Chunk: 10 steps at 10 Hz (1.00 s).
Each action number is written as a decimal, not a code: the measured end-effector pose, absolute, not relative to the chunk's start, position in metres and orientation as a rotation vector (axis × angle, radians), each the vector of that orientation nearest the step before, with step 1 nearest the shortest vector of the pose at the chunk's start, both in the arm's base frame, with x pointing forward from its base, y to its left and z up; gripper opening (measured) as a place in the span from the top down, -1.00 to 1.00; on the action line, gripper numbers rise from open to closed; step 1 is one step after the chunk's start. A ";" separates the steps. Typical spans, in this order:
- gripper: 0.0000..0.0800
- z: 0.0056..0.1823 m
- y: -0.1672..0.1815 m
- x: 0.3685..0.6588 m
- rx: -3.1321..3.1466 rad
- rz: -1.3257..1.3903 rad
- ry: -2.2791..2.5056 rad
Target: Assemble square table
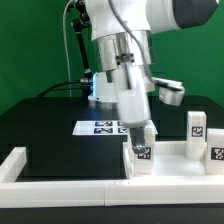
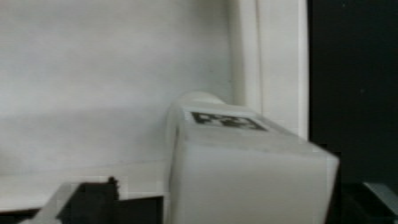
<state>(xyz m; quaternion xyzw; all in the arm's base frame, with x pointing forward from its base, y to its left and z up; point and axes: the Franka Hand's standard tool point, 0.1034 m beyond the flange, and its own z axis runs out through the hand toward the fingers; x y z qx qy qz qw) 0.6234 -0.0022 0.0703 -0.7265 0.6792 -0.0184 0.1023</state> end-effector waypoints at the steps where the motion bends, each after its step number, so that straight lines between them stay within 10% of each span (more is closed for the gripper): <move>1: -0.45 0.072 0.003 0.625 -2.324 -0.085 1.813; 10: -0.62 0.071 0.010 0.626 -2.917 -0.183 0.825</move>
Offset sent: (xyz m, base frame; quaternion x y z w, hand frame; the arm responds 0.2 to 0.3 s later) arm 0.0000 0.0000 0.0000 0.0000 0.0000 -0.1938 0.9810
